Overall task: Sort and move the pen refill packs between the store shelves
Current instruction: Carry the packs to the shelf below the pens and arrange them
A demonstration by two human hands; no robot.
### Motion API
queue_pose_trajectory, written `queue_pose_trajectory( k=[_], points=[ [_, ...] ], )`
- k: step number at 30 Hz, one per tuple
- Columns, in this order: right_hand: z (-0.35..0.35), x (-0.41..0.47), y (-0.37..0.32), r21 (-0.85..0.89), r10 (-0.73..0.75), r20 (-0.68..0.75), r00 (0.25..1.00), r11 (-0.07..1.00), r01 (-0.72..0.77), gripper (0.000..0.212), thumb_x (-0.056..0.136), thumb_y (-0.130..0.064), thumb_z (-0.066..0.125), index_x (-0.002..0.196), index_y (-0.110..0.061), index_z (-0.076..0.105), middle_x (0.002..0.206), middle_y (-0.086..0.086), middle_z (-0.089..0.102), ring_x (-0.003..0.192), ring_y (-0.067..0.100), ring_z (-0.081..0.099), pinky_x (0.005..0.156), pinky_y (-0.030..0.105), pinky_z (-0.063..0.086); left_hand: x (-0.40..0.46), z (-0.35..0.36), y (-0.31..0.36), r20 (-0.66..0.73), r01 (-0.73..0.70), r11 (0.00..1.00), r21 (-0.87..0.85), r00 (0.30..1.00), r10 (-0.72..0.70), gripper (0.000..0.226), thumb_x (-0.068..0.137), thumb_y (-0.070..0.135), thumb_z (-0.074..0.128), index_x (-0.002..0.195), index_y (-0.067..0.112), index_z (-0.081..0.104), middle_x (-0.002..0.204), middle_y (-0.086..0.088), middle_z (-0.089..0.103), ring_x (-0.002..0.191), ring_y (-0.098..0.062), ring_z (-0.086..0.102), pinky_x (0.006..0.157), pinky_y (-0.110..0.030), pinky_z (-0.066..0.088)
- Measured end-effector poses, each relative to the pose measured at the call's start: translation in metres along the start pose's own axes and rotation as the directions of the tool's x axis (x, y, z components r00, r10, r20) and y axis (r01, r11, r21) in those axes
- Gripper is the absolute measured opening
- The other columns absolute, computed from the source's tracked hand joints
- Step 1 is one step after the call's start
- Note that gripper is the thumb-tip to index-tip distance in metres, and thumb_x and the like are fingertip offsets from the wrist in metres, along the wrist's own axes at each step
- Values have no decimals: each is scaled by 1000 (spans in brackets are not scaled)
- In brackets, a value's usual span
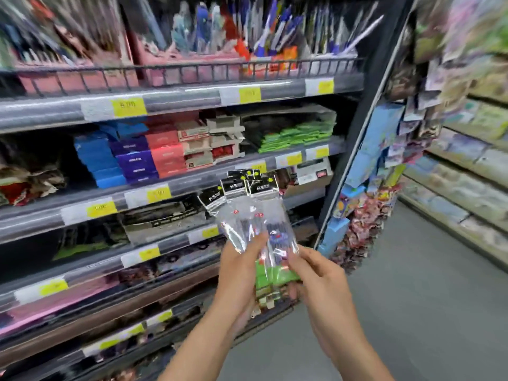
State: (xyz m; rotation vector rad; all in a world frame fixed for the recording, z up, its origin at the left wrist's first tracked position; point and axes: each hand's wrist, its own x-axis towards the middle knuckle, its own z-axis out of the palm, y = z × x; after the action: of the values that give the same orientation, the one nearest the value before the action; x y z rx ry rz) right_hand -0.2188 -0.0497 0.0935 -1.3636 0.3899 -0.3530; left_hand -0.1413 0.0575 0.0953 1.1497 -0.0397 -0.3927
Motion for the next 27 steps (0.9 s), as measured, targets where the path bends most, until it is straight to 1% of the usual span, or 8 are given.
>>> queue_pose_trajectory(
  k=[2,4,9,13,17,21,24,27],
  points=[
    [-14,18,-9,-58,-9,25,1000,998,11,27,84,-39,72,98,-16,78,75,8,60,58,19,46,52,37,38,15,18,1,-6,-31,1000,2,999,31,17,99,21,69,111,29,77,116,-9,79,109,-34,75,95,-55,59],
    [-28,41,-18,-82,-11,35,999,997,14,18,91,-33,75,91,-15,76,71,10,54,54,20,43,51,33,37,32,34,2,-11,-49,999,0,999,49,20,97,22,71,116,29,76,119,-5,79,112,-29,74,101,-55,56],
    [-52,96,-45,-99,-1,142,990,995,15,15,95,-34,69,89,-22,77,69,0,62,53,17,45,47,29,39,76,69,4,-72,-103,995,-5,992,102,27,89,36,80,114,34,72,105,16,79,95,1,72,86,-37,51],
    [-69,134,-59,-58,76,154,985,996,-68,16,94,-27,71,83,-17,77,64,6,53,54,16,45,43,26,36,110,97,9,-75,-82,997,-15,994,80,35,92,34,77,126,28,69,122,3,76,119,-19,67,108,-47,47],
    [-87,176,-73,94,126,145,981,986,-140,26,94,-15,69,70,-22,76,58,3,47,49,13,41,40,23,30,143,129,10,-62,-31,996,-81,998,26,45,91,31,78,131,13,67,123,-10,77,120,-31,69,110,-56,49],
    [-116,238,-88,277,158,120,980,943,-186,34,90,-10,70,59,-23,72,56,1,44,47,12,38,36,21,25,178,159,6,-103,-29,993,-119,995,16,63,82,37,85,137,14,64,131,-9,73,131,-35,62,118,-61,38],
    [-142,289,-98,311,181,160,970,924,-223,24,87,-10,73,65,-16,65,58,1,44,47,12,38,34,22,27,200,180,3,-195,-54,990,-133,980,28,45,91,29,77,131,9,68,120,-12,78,119,-36,69,110,-54,48],
    [-161,331,-103,265,228,218,949,922,-282,21,76,-16,79,60,-18,66,59,1,45,47,12,37,33,21,27,212,200,4,-269,-81,984,-159,963,36,32,97,22,69,124,5,71,108,-17,80,100,-33,77,79,-40,59]
  ],
)
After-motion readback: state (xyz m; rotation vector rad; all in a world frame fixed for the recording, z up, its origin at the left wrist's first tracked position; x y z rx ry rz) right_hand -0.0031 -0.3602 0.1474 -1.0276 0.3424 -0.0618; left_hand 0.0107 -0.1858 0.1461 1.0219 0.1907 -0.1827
